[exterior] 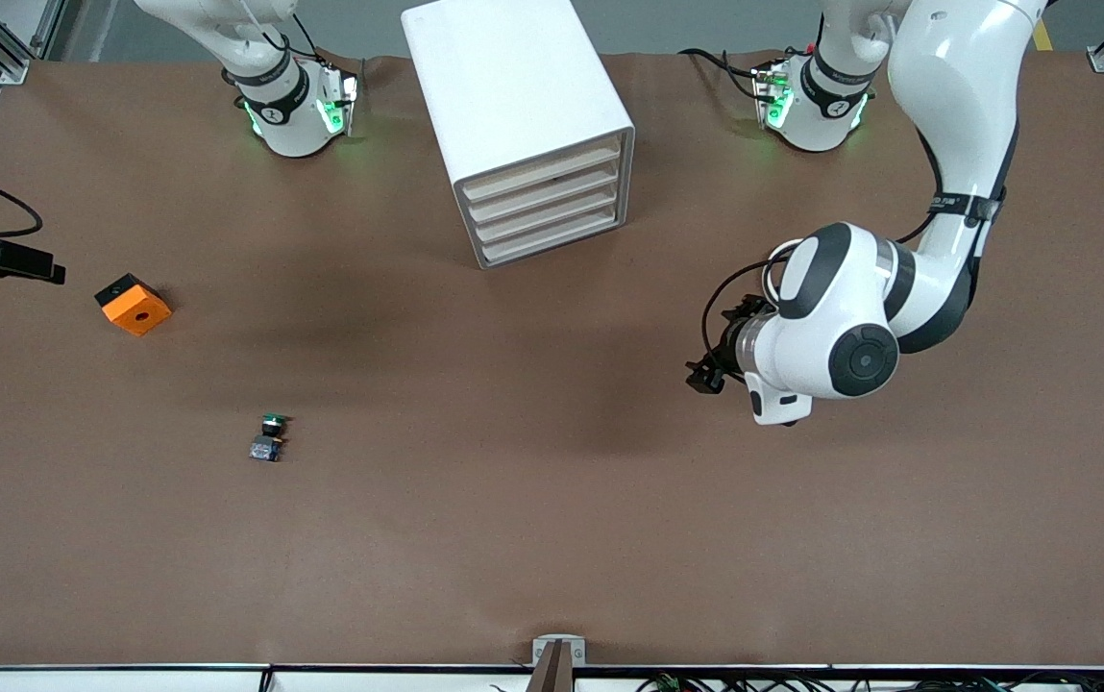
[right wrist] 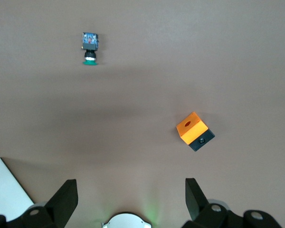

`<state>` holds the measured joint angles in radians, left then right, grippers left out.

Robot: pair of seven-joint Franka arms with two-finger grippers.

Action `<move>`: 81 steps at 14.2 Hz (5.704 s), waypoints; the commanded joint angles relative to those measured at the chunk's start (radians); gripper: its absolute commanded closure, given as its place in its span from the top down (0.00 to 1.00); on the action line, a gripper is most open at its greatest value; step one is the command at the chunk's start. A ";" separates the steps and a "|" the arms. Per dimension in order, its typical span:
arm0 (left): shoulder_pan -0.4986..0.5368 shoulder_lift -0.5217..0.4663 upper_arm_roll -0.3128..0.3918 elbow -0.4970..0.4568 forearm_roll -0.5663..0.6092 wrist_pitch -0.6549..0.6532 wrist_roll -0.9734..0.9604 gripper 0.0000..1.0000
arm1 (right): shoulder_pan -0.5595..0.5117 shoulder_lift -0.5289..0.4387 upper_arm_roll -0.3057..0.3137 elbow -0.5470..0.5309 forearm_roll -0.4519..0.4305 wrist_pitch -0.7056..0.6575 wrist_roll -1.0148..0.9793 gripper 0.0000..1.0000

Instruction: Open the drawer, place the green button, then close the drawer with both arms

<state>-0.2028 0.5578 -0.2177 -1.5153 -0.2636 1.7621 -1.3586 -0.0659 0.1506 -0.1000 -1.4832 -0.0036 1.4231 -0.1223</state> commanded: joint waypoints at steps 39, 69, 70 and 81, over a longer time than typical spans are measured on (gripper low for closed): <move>-0.153 0.415 -0.048 0.030 -0.459 -0.423 -0.777 0.39 | 0.210 0.503 0.013 -0.332 0.020 1.140 0.475 1.00; -0.251 0.438 -0.037 -0.011 -0.480 -0.428 -0.768 0.09 | 0.212 0.497 0.016 -0.307 0.024 0.972 0.568 0.00; -0.248 0.438 -0.035 -0.011 -0.479 -0.428 -0.764 0.09 | 0.213 0.482 0.020 -0.307 0.024 0.935 0.598 0.00; -0.153 0.436 -0.034 0.007 -0.467 -0.420 -0.764 0.13 | 0.443 0.376 0.045 -0.304 0.024 0.853 1.163 0.00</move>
<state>-0.3751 0.9914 -0.2530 -1.5189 -0.7249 1.3463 -2.1160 0.3350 0.5581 -0.0492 -1.7723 0.0168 2.2860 0.9525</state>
